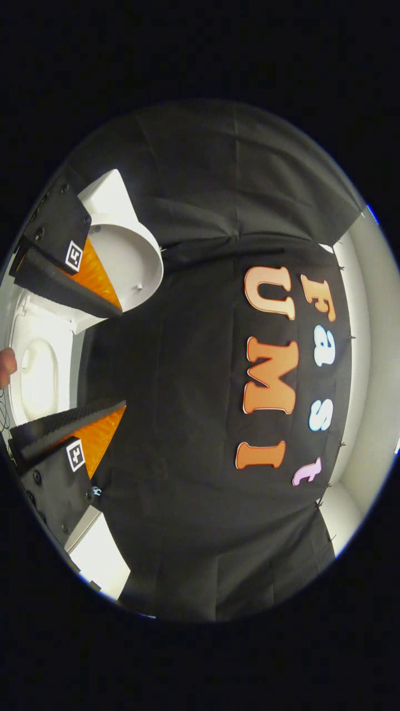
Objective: Open the toilet lid.
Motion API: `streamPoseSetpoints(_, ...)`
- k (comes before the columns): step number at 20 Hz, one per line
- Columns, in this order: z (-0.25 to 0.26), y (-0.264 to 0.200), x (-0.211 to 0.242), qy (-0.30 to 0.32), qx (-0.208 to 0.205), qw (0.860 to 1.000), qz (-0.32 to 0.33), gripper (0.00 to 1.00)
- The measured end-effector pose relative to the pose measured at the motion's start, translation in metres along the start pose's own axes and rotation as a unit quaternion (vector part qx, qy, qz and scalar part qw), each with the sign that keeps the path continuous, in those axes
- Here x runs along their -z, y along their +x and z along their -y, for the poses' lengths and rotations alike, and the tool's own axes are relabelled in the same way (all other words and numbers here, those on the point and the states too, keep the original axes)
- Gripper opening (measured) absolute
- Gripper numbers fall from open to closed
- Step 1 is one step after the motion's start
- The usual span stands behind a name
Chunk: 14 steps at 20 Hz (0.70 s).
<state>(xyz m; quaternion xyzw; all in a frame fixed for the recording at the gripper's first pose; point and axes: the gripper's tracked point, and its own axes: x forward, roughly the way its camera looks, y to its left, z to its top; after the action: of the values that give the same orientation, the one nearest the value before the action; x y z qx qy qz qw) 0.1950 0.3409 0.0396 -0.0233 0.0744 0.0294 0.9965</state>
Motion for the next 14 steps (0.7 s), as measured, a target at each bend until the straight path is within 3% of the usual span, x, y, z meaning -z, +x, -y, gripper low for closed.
streamPoseSetpoints(14, 0.152, -0.038, 0.010, 0.029, 0.028, 0.999, -0.006, 0.94)
